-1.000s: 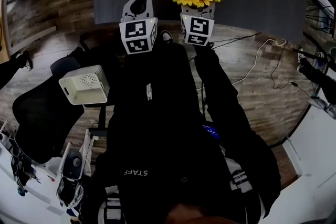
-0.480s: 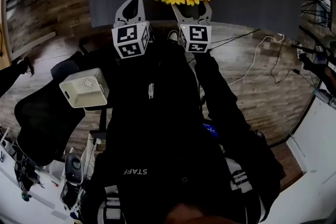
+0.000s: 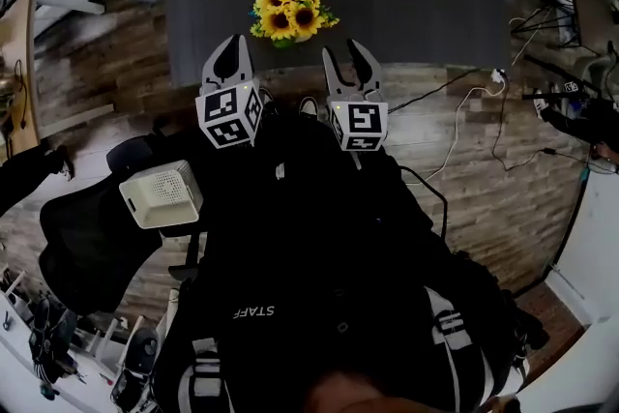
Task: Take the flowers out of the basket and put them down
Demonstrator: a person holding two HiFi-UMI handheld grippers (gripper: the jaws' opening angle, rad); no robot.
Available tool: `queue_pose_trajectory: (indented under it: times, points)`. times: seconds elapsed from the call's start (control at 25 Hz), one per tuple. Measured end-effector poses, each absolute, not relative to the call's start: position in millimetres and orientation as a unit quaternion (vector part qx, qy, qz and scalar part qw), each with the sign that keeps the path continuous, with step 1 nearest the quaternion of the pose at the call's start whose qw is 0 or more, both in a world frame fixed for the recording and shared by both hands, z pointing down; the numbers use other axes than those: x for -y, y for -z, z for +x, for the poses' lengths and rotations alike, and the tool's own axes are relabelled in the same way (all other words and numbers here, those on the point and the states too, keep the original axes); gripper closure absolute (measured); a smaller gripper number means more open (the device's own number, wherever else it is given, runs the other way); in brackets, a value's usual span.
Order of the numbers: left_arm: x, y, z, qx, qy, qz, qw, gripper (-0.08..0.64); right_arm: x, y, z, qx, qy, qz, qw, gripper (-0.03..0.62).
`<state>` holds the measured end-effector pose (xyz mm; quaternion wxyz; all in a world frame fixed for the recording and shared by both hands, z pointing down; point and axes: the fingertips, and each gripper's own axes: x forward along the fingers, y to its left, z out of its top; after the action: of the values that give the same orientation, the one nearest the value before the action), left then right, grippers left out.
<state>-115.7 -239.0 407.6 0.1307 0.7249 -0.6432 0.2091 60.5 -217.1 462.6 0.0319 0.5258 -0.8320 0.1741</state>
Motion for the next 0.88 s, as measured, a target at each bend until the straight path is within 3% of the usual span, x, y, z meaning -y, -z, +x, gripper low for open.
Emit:
queue_pose_trajectory:
  times: [0.16,0.32,0.88]
  points:
    - [231.7,-376.0,-91.8,0.649,-0.200,0.723,0.126,0.558,224.3,-418.5,92.0,0.820,-0.167,0.545,0.054,0.524]
    - [231.6,-351.2,-65.6,0.639,-0.205,0.733,0.111,0.558,229.8,-371.4,114.6,0.815,-0.163,0.555,0.026,0.569]
    - [236.5,-266.8,1.7,0.610,-0.155,0.777,0.033,0.558,243.1,-281.7,136.3,0.824,-0.123,0.550,-0.046,0.578]
